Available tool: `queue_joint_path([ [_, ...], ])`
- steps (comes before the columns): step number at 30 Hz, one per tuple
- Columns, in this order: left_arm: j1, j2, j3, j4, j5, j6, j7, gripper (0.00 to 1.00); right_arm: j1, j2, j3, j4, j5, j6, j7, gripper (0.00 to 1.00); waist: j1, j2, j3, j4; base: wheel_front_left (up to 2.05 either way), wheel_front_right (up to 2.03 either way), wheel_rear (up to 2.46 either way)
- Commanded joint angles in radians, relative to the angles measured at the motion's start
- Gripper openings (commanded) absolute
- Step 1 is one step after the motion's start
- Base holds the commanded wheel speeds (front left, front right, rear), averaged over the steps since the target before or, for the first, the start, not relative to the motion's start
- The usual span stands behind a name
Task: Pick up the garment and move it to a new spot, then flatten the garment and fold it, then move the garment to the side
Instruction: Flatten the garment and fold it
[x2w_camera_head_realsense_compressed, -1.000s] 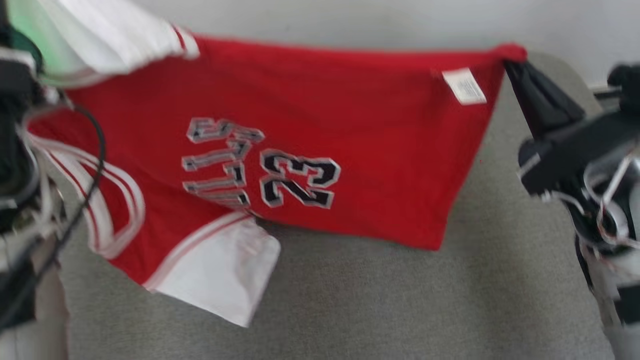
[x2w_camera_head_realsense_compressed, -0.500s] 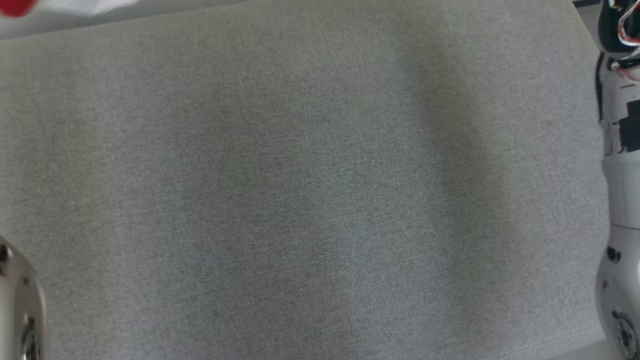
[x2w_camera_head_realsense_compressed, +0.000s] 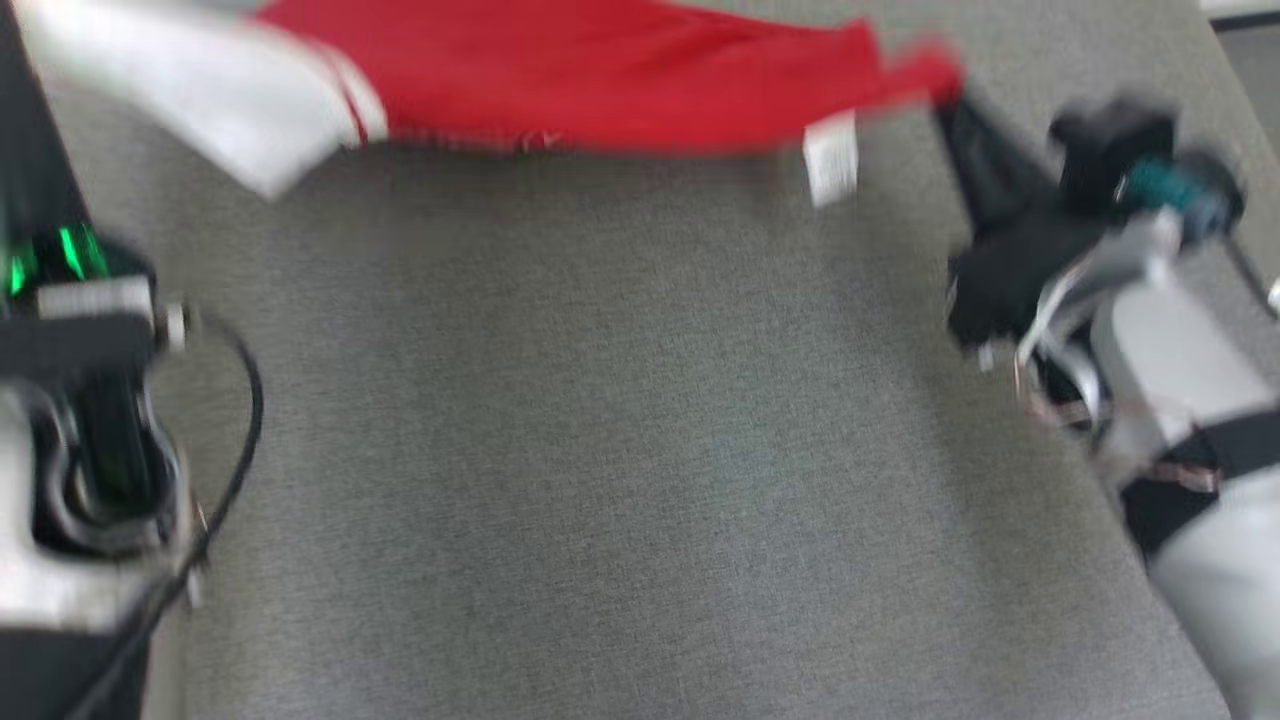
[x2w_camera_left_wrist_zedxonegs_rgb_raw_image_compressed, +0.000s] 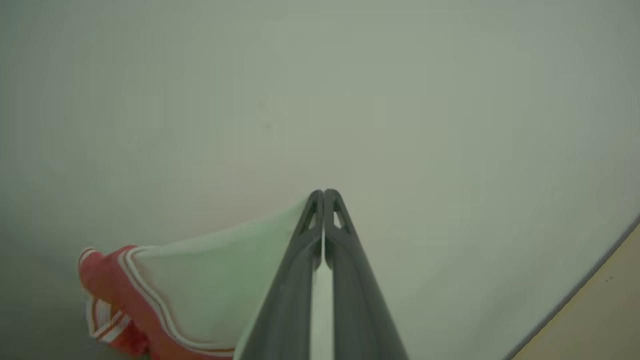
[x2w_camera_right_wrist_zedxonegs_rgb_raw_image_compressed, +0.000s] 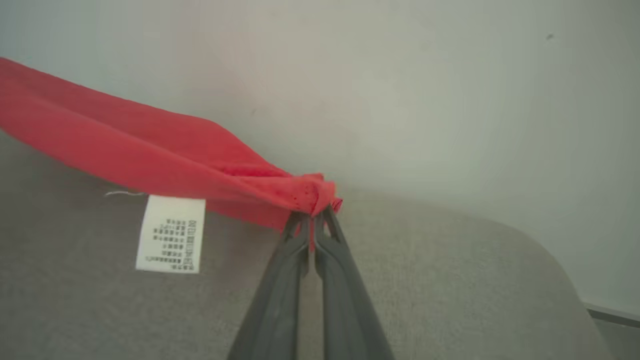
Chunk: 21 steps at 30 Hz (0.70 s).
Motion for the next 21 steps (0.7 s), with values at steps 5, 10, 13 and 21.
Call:
queue_joint_path([
  [5, 0.390, -0.047, 0.036, -0.054, -0.147, -0.004, 0.015, 0.00, 0.298, -0.104, 0.112, -0.103, 0.230, -0.002, 0.170, 0.00, -0.0002, -0.0002, -0.193, 0.040, 0.00, 0.00, 0.00],
  [10, 0.662, -0.095, 0.023, -0.094, -0.228, 0.010, 0.053, 0.00, 0.500, -0.145, 0.099, -0.156, 0.314, -0.002, 0.265, 0.00, -0.0002, -0.0002, -0.317, 0.062, 0.00, 0.00, 0.00],
  [13, 0.793, -0.108, -0.007, -0.138, -0.281, 0.010, 0.106, 0.00, 0.598, -0.160, 0.059, -0.173, 0.322, -0.002, 0.302, 0.00, -0.0002, -0.0002, -0.370, 0.081, 0.00, 0.00, 0.00],
  [21, 0.984, -0.081, -0.058, -0.213, -0.413, 0.021, 0.263, 0.00, 0.771, -0.165, -0.080, -0.233, 0.302, -0.002, 0.411, 0.00, -0.0002, -0.0002, -0.427, 0.125, 0.00, 0.00, 0.00],
])
